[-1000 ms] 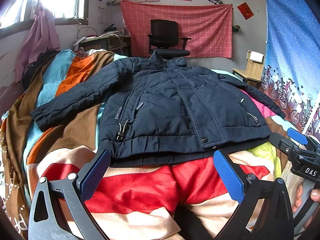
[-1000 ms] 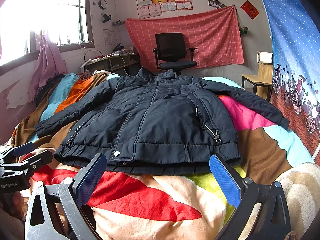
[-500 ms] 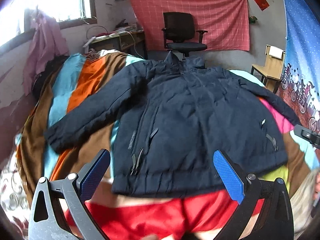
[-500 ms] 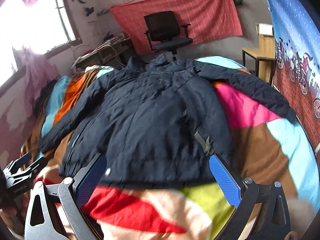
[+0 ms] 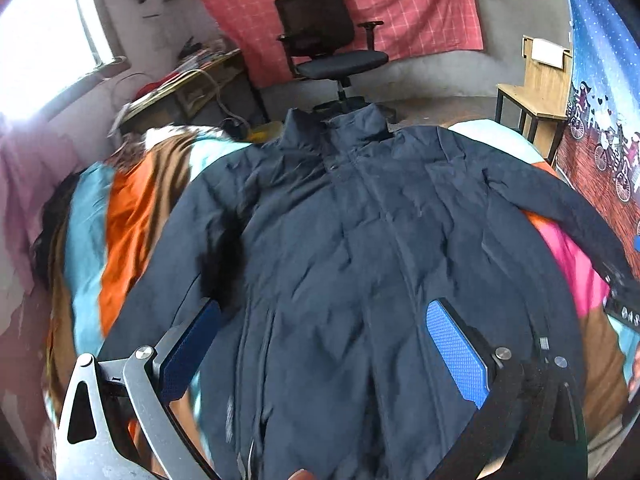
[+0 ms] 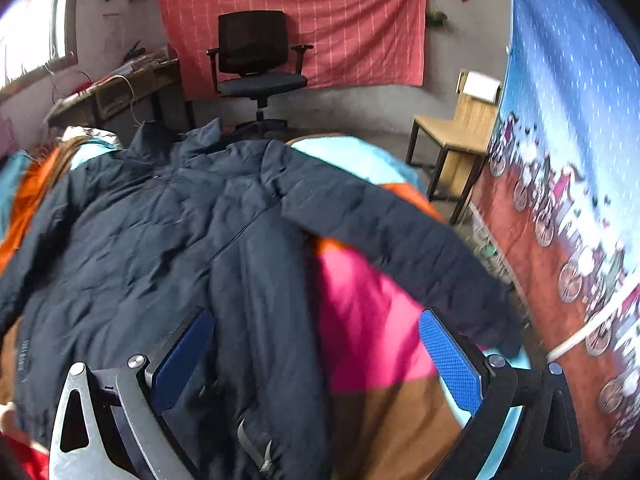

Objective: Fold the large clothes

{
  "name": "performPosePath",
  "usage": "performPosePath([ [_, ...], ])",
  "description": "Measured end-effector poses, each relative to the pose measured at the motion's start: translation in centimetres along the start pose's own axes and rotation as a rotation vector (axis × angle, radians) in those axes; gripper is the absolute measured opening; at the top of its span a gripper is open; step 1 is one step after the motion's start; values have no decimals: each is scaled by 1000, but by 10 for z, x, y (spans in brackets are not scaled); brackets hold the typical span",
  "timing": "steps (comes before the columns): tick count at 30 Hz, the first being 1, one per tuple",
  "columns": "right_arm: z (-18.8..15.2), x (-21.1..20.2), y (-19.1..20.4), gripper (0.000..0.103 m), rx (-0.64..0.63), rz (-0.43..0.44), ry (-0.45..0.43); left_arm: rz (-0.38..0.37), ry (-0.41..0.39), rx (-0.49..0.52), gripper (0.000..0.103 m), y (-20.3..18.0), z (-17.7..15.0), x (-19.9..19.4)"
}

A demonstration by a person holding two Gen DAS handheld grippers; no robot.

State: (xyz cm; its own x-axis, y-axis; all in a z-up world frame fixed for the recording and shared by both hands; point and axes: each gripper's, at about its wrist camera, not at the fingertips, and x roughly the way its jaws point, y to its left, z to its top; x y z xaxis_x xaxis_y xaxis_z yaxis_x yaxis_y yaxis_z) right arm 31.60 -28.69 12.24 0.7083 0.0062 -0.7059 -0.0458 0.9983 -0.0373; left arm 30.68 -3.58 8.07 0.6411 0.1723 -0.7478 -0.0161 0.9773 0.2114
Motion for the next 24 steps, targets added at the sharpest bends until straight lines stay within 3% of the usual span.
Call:
performPosePath([
  [7,31,66,-10,103,-11,-123,-21,-20,-27,85,101,-32,72,104],
  [11,42,108,-19,103,30,-117,1,-87,-68,84,101,-60,99,145],
  [15,44,131,-36,103,96,-105,9,-140,-58,86,101,-98,125,193],
  [18,36,136,-60,103,222,-29,-6,-152,-48,84,101,-123,142,229],
  [24,-31,114,-134,103,746,123,3,-163,-69,105,101,-161,164,276],
])
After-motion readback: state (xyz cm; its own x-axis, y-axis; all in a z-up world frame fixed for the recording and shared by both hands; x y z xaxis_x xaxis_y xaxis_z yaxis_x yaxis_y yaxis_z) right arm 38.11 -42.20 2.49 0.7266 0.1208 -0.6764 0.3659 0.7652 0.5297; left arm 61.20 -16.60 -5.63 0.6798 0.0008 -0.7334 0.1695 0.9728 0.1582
